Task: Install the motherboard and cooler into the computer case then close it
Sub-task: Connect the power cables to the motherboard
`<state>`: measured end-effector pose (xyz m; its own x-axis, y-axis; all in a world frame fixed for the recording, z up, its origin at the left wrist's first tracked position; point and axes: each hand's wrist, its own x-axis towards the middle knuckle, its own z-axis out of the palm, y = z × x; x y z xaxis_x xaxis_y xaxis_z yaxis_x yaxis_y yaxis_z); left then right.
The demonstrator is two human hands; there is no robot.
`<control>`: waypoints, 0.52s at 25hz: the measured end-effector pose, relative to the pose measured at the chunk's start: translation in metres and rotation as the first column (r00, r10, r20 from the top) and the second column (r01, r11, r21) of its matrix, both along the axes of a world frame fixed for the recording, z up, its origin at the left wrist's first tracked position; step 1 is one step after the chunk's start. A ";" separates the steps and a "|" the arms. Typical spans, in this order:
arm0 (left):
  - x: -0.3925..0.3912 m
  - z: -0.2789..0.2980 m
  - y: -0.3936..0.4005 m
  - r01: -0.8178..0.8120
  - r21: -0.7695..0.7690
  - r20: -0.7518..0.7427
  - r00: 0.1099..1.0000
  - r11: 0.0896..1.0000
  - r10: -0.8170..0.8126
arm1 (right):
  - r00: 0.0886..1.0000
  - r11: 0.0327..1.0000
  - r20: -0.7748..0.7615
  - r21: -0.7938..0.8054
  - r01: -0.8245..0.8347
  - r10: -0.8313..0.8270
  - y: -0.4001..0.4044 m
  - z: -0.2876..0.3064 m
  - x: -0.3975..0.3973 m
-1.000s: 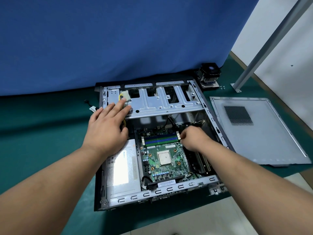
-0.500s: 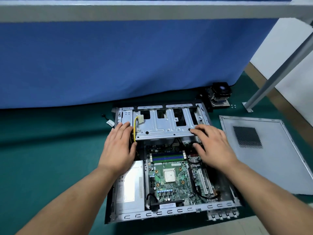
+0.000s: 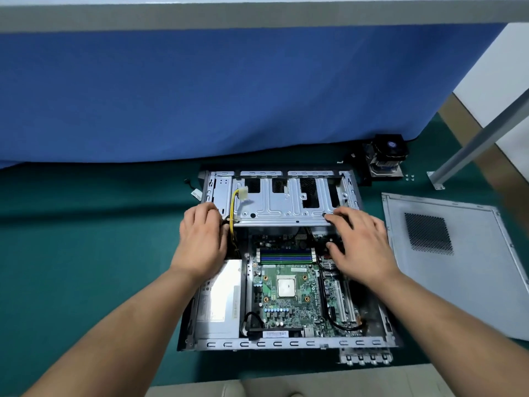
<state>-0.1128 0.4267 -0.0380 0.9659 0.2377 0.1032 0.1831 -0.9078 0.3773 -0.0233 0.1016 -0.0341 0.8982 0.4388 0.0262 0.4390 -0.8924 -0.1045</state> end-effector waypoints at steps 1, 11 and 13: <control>0.000 0.001 -0.002 -0.032 0.022 0.008 0.999 0.999 0.032 | 1.000 1.000 0.003 0.003 -0.002 0.002 -0.001 -0.001 0.000; 0.017 0.026 -0.018 -0.228 -0.067 -0.008 0.974 0.971 0.228 | 1.000 1.000 0.010 -0.014 0.004 -0.004 0.001 0.000 -0.002; 0.028 0.032 -0.019 -0.272 -0.281 -0.097 0.962 0.921 0.254 | 1.000 1.000 0.010 -0.012 0.009 -0.009 0.000 0.000 -0.002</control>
